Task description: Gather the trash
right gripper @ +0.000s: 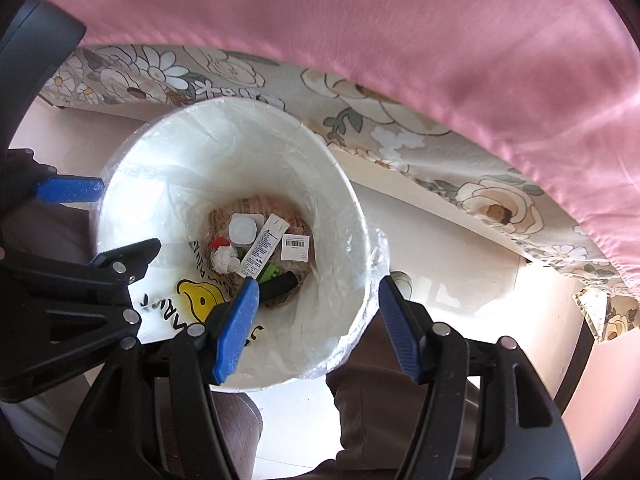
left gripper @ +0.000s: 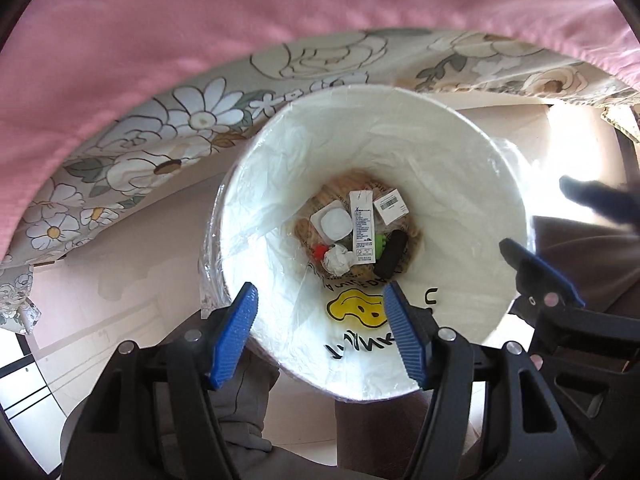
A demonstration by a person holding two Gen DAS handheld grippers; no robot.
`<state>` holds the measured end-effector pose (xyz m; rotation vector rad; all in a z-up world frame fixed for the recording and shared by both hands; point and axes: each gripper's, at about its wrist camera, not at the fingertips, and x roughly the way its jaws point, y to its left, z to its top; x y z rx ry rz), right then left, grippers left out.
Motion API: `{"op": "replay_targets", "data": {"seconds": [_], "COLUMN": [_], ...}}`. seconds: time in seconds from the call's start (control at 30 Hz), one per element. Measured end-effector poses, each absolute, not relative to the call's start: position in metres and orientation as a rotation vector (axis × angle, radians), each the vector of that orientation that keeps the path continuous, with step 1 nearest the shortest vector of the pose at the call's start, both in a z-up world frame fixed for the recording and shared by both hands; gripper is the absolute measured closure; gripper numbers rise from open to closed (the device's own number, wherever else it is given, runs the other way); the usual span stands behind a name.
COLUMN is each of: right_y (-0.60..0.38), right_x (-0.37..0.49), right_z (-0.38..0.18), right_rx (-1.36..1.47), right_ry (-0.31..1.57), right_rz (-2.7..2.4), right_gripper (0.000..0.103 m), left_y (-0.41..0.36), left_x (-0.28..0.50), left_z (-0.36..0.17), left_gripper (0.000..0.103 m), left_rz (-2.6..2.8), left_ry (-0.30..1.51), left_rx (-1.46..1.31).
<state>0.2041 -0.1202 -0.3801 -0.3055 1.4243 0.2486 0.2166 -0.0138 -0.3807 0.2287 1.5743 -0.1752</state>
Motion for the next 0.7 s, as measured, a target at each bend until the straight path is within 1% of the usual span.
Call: {"op": "replay_targets", "data": {"seconds": [0.1,0.27,0.4,0.7], "right_y": [-0.123,-0.129,-0.136,-0.149], "right_x": [0.199,0.191,0.182,0.149], "right_z": [-0.357,-0.314,-0.276,-0.201], "right_rx": [-0.301,-0.285,-0.281,-0.288], "right_ry": [1.387,1.328,1.270,1.120], "right_rz": [0.244,0.242,0.244,0.232], "right_gripper": [0.035,0.031,0.030,0.026], "left_y": [-0.016,-0.013,-0.009,-0.014], "left_x": [0.211,0.199,0.189,0.156], "left_z": [-0.356,-0.311,-0.270,-0.177], "left_gripper": [0.035,0.028,0.024,0.016], "left_rz": [-0.174,-0.169,-0.164,-0.175], "left_ry": [1.517,1.417,1.323,1.131], "left_rx": [0.239,0.231,0.231,0.250]}}
